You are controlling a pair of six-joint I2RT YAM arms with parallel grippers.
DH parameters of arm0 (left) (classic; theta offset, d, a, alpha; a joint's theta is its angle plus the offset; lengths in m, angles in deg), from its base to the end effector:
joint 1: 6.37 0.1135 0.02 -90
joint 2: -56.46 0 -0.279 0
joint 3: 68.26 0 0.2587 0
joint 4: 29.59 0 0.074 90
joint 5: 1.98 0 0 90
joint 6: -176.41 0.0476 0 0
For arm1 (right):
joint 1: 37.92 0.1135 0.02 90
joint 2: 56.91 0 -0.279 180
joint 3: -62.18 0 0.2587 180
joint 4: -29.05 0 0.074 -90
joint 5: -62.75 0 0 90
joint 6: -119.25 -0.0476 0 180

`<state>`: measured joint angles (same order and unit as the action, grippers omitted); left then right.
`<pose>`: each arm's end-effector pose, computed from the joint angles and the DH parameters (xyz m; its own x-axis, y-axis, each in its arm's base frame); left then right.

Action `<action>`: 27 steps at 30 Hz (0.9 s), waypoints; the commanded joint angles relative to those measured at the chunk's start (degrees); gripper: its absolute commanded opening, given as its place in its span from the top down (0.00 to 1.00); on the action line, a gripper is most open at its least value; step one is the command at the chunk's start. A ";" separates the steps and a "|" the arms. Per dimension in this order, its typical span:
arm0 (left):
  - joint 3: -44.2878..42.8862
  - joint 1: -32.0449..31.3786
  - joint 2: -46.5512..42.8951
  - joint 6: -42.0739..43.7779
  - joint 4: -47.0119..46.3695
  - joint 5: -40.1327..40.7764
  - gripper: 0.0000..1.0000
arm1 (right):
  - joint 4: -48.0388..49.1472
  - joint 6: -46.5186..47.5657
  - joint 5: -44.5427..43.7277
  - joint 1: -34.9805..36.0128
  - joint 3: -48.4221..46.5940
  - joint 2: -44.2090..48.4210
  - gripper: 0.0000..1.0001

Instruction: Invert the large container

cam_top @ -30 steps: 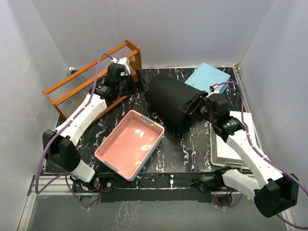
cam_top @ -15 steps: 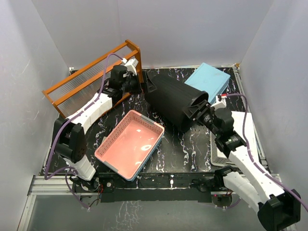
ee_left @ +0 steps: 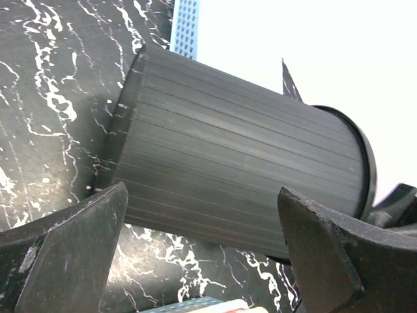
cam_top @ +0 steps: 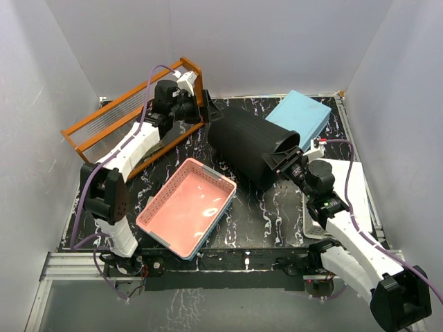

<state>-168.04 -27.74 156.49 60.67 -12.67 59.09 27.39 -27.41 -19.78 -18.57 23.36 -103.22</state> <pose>0.3993 -0.1810 0.3530 -0.5731 -0.1839 -0.7986 0.5556 0.6292 -0.5436 0.1899 0.0732 0.2622 -0.4581 0.7171 -0.5253 -0.1218 0.5348 0.8362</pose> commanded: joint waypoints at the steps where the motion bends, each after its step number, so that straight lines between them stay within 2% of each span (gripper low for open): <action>1: -5.23 0.45 3.16 1.63 4.23 1.14 0.01 | 2.17 1.12 0.40 -0.28 -5.72 -1.71 0.66; 4: -10.82 0.57 6.26 3.79 8.42 2.93 0.01 | 1.39 1.59 1.16 -0.44 -7.33 -3.32 0.67; 8: -18.08 2.01 12.67 4.91 13.88 -1.55 0.01 | -1.78 4.24 1.02 -0.63 -9.48 -3.42 0.66; 11: -15.85 2.03 13.10 4.74 10.23 -1.99 0.01 | -4.04 5.37 0.01 -0.91 -9.70 -2.18 0.65; 15: -19.98 2.12 17.00 6.75 11.87 -1.90 0.01 | -4.34 5.25 -0.37 -1.07 -8.91 -1.58 0.65; 20: -23.49 2.12 20.68 6.99 12.07 -4.29 0.01 | -3.83 4.56 0.34 -1.33 -8.12 -2.64 0.70; 27: -23.52 2.09 22.60 5.67 11.09 -10.26 0.01 | -3.00 2.50 1.53 -2.14 -6.91 -4.70 0.75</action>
<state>-189.83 -25.94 177.95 67.31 -2.95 54.59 21.66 -23.74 -19.15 -20.05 16.63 -107.17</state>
